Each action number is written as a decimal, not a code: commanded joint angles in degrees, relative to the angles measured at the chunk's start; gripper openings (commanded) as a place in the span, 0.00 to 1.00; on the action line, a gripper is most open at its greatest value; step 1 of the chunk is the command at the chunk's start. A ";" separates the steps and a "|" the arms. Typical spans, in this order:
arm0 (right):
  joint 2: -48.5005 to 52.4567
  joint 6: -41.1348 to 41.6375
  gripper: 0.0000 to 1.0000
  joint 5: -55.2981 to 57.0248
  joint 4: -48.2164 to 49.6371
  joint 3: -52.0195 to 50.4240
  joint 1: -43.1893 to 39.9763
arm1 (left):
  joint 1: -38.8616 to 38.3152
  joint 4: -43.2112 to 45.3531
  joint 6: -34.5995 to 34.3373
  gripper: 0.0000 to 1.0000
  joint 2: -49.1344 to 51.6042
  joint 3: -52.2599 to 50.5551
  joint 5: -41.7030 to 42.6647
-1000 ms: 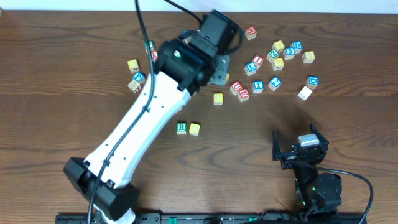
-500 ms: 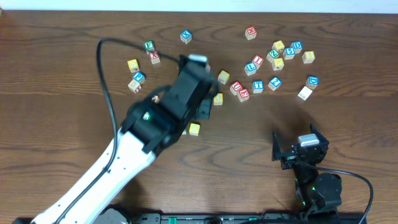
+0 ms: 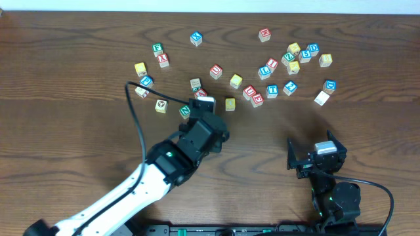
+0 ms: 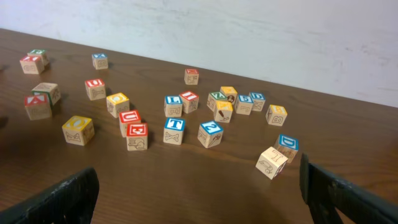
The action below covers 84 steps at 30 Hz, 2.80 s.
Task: Spell out ROBOT
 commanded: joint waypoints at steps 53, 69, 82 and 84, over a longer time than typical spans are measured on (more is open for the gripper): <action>-0.09 -0.59 0.99 0.04 -0.24 -0.09 -0.35 | -7.13 21.92 -9.64 0.07 22.21 -7.48 -8.26; -0.09 -0.59 0.99 0.04 -0.24 -0.09 -0.35 | -7.13 24.70 -8.92 0.07 24.94 -7.48 -9.81; -0.09 -0.59 0.99 0.04 -0.24 -0.09 -0.35 | -7.13 24.68 -8.72 0.07 25.05 -7.48 -9.77; -0.09 -0.61 0.99 0.04 -0.24 -0.09 -0.35 | -7.13 24.68 -8.72 0.07 25.05 -7.48 -9.77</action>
